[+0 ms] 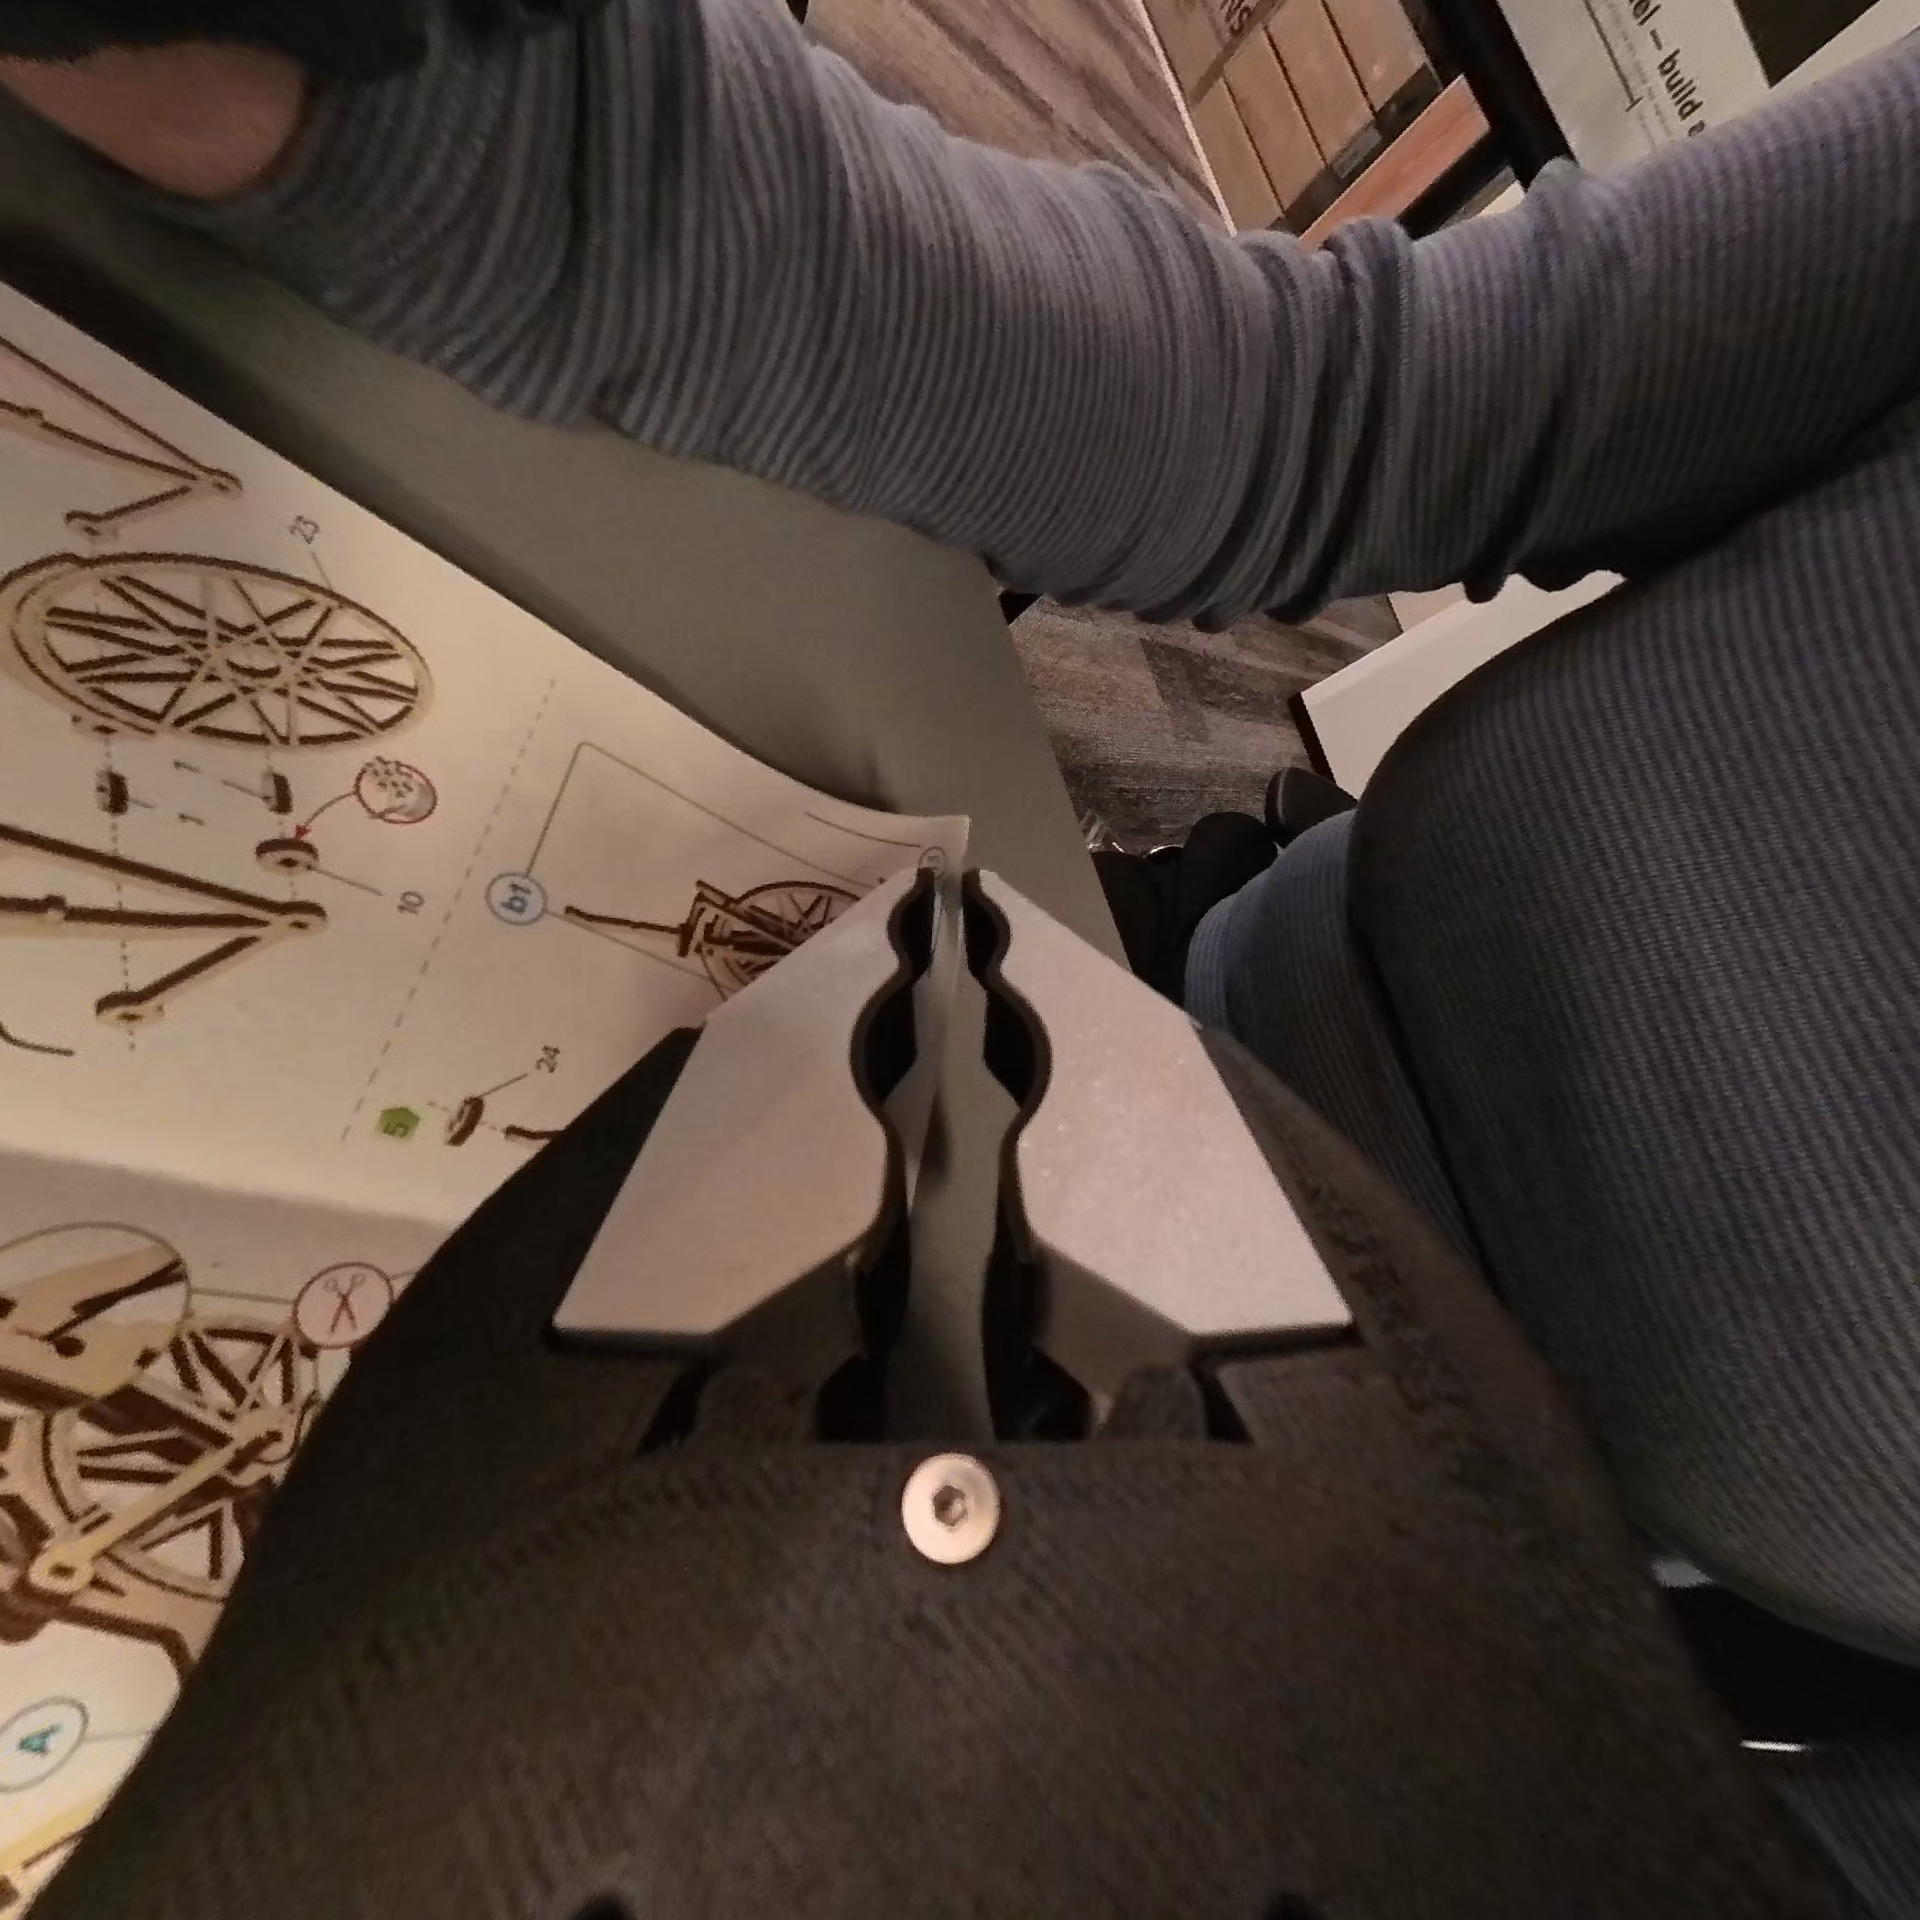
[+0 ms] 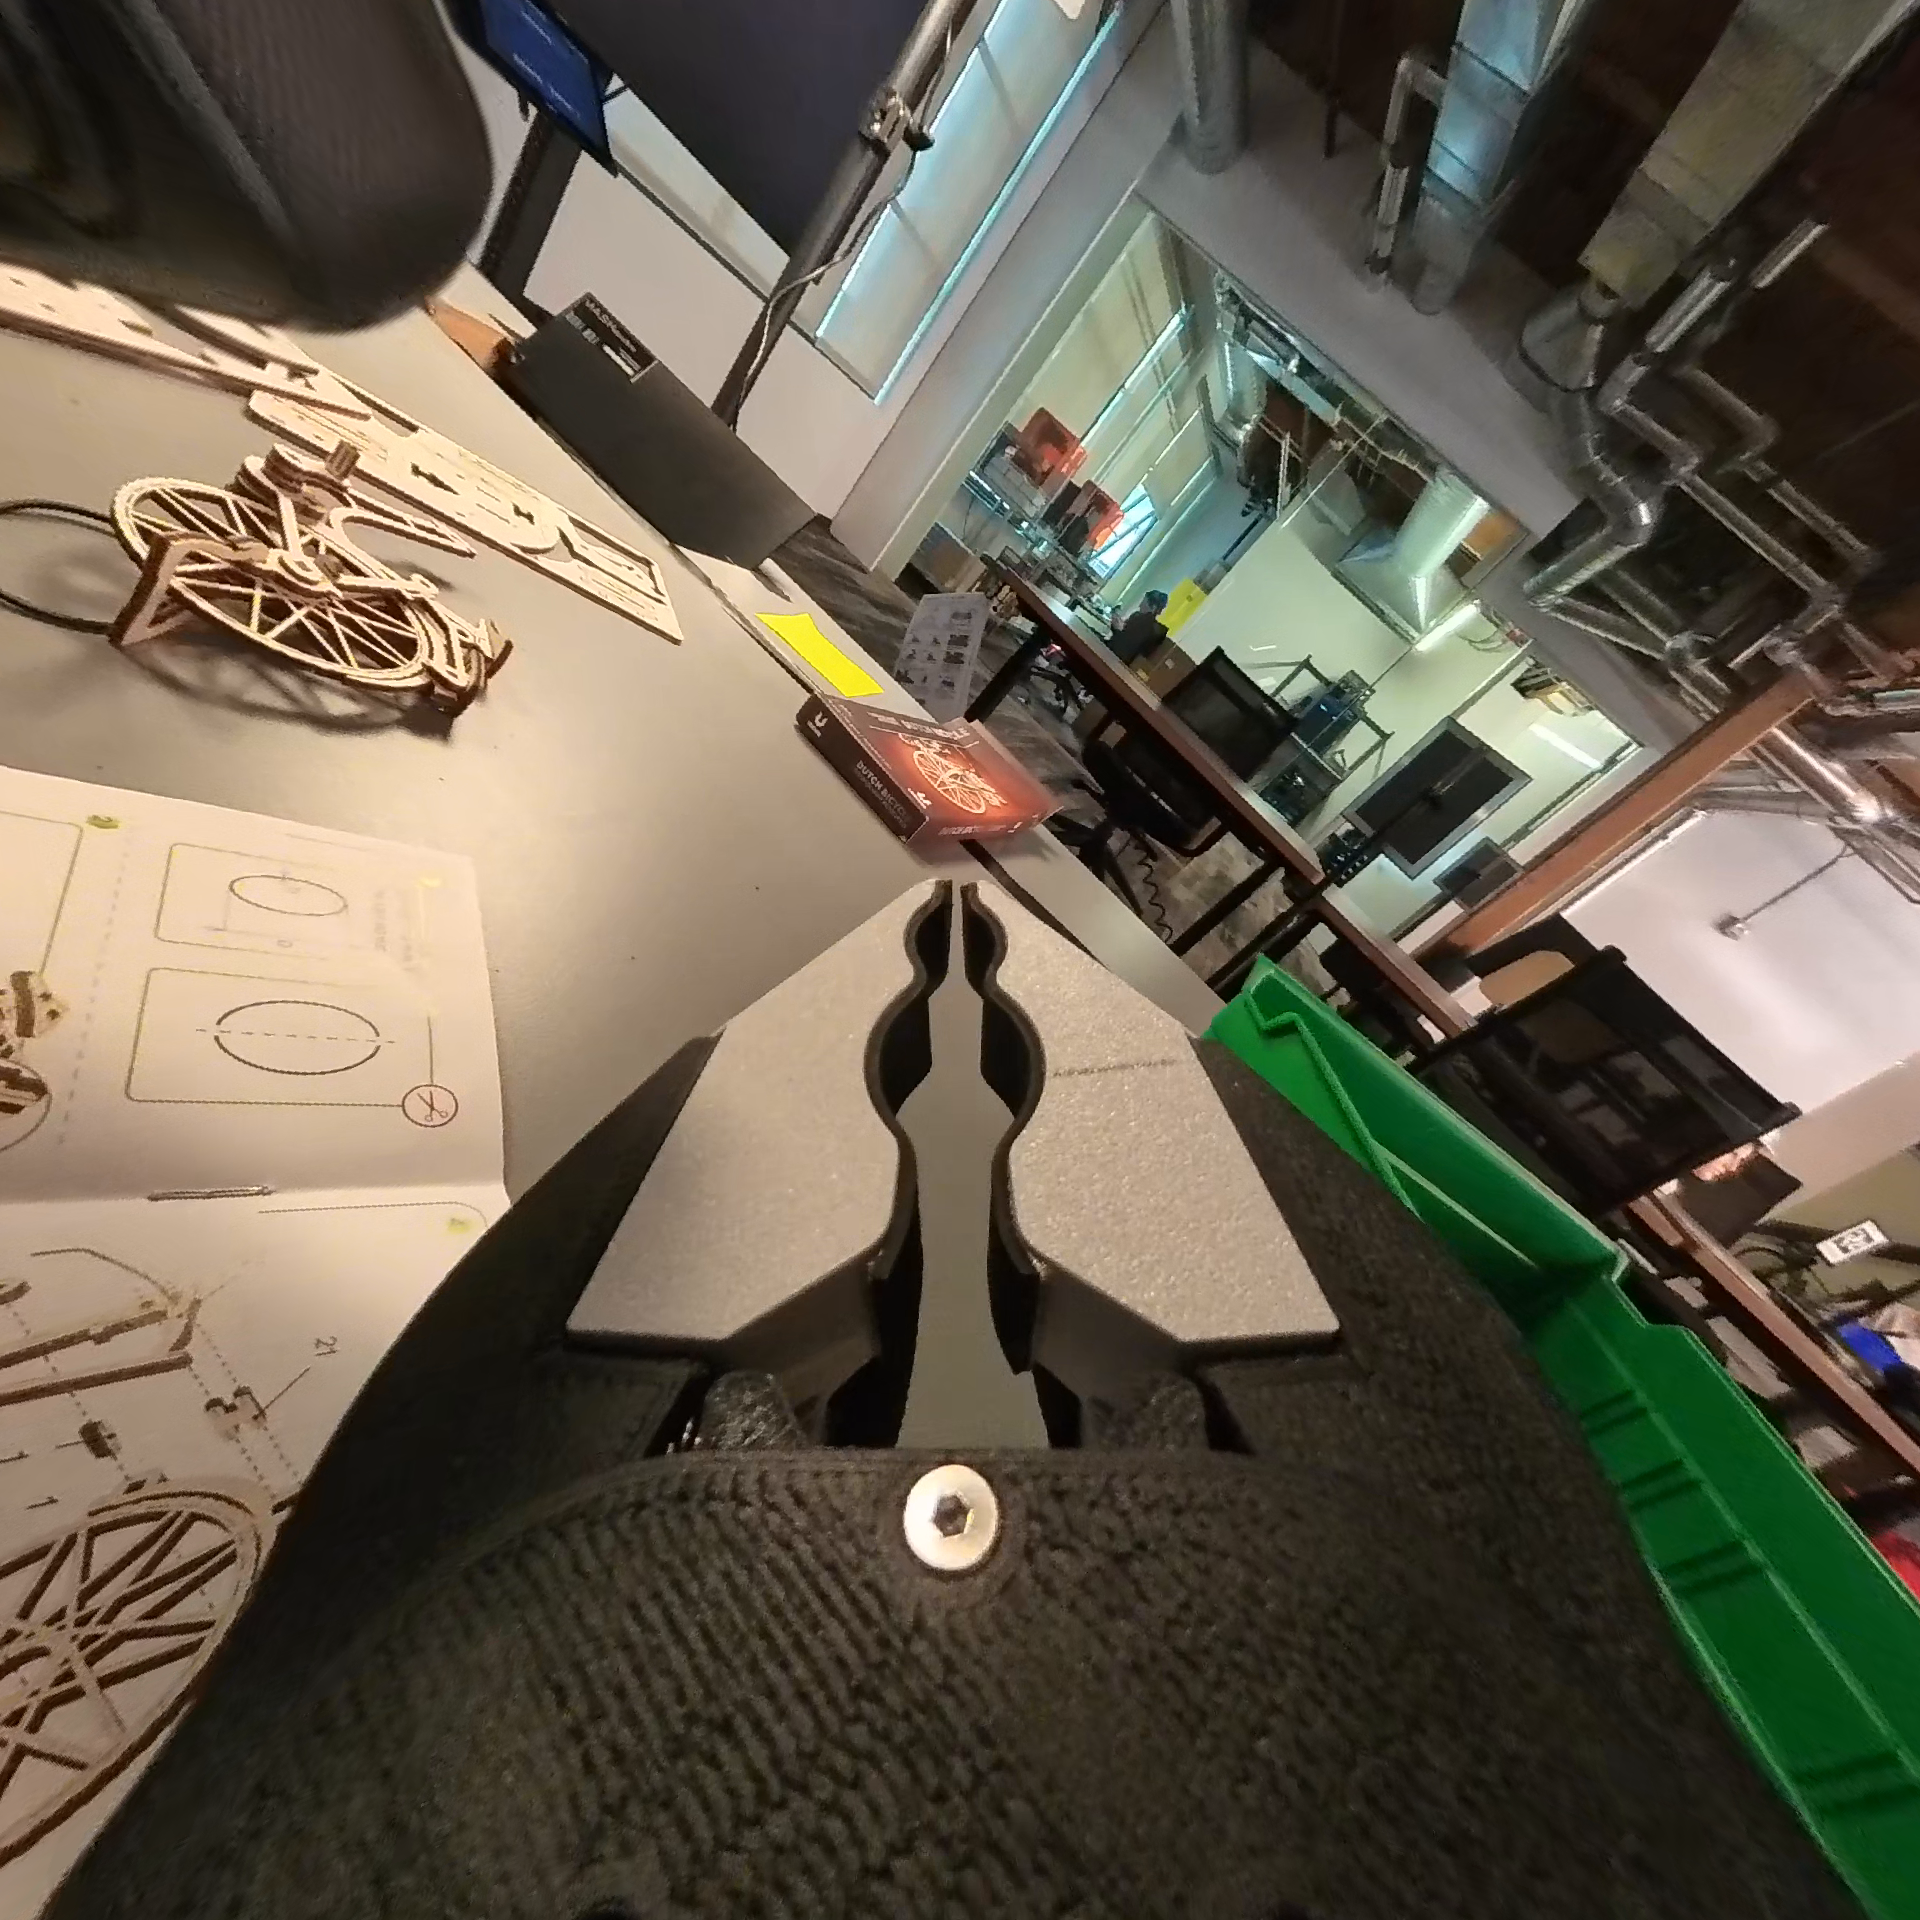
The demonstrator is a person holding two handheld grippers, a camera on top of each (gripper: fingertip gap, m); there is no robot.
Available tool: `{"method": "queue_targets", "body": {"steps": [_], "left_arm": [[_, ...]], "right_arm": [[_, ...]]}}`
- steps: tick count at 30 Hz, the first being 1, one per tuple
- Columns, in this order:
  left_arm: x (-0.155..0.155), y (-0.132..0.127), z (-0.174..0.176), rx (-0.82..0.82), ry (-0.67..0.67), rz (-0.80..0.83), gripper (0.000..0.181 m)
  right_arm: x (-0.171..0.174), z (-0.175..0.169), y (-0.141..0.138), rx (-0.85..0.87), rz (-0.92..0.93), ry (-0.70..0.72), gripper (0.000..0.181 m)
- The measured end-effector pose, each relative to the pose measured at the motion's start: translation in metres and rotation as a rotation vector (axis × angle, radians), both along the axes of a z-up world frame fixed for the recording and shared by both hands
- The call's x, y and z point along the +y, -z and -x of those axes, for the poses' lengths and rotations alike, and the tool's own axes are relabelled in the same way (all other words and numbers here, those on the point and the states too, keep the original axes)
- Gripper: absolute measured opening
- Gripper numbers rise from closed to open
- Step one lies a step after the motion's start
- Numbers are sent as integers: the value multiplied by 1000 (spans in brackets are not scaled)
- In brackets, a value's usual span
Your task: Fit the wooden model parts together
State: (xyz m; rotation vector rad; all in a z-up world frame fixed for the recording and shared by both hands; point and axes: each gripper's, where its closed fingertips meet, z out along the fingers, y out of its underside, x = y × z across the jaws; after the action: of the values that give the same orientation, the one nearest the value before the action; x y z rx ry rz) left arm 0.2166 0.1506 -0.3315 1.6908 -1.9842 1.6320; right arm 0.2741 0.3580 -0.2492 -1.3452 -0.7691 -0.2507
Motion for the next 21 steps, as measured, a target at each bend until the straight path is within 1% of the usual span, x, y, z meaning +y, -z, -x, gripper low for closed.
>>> {"method": "queue_targets", "body": {"steps": [9,21], "left_arm": [[-2,-3,2,-3,9,12,8],[-3,-5,1,16,-8,35,6]], "right_arm": [[0,2,1,4,8,-15,0],[0,0,-3,16,-9,-10,0]]}}
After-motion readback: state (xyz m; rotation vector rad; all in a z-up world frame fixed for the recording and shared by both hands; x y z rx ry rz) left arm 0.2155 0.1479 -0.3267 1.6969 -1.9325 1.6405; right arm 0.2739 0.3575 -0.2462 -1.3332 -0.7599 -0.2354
